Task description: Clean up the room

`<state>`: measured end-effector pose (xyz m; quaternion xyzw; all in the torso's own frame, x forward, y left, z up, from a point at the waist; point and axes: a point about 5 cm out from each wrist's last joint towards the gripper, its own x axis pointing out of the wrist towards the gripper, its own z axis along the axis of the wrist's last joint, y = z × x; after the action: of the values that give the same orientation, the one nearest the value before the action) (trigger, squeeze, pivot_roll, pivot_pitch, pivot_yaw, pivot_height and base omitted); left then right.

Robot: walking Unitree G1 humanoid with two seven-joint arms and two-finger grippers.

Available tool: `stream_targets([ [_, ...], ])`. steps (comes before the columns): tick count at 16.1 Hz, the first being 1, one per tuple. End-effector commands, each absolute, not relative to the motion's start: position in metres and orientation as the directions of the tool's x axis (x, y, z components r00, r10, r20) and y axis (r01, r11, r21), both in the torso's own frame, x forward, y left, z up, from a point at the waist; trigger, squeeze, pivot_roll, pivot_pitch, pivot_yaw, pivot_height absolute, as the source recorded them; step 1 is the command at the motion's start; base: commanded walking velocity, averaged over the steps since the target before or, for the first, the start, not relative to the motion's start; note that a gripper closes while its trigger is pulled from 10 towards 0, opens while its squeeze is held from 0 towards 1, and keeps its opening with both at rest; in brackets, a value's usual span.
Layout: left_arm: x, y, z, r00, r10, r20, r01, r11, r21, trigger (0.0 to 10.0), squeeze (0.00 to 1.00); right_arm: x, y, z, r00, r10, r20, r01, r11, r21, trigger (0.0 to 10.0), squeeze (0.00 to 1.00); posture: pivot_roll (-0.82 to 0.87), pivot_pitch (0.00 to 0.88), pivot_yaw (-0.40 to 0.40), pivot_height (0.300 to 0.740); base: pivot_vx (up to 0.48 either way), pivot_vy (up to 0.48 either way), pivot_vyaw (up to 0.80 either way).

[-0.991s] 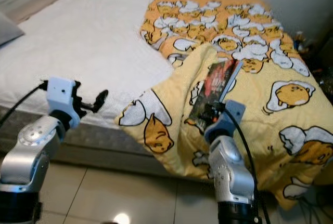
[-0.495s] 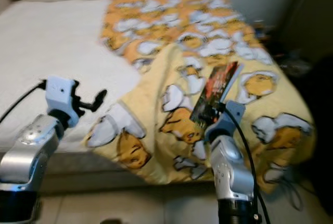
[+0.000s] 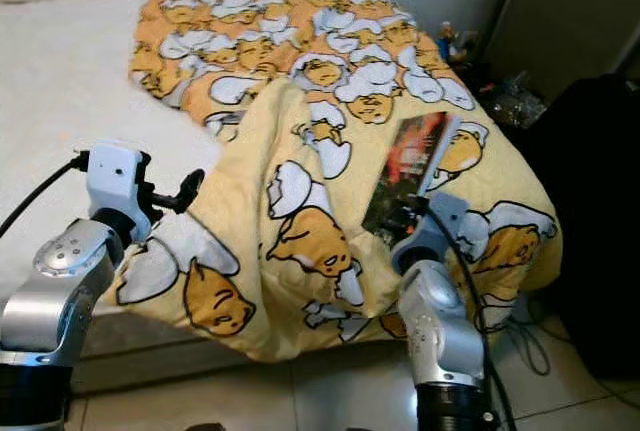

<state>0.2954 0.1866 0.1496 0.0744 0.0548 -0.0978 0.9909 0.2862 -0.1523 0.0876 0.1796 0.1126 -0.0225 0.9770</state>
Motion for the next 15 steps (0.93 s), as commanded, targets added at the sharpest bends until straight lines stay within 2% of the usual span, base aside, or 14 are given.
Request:
stream_targets([
  [1, 0.2951, 0.1912, 0.1500, 0.978, -0.165, -0.131, 0.184, 0.972, 0.149, 10.0, 0.00, 0.2894, -0.1462, 0.0985, 0.985, 0.018, -0.174, 0.045, 0.937, 0.347, 10.0, 0.00, -0.02, 0.000, 0.001, 0.740, 0.000, 0.274, 0.00],
  [15, 0.2951, 0.1903, 0.1475, 0.977, -0.165, -0.137, 0.185, 0.971, 0.152, 10.0, 0.00, 0.2866, -0.1421, 0.0974, 0.985, 0.027, -0.172, 0.036, 0.936, 0.351, 10.0, 0.00, -0.02, 0.000, -0.007, 0.740, 0.000, 0.364, 0.00],
])
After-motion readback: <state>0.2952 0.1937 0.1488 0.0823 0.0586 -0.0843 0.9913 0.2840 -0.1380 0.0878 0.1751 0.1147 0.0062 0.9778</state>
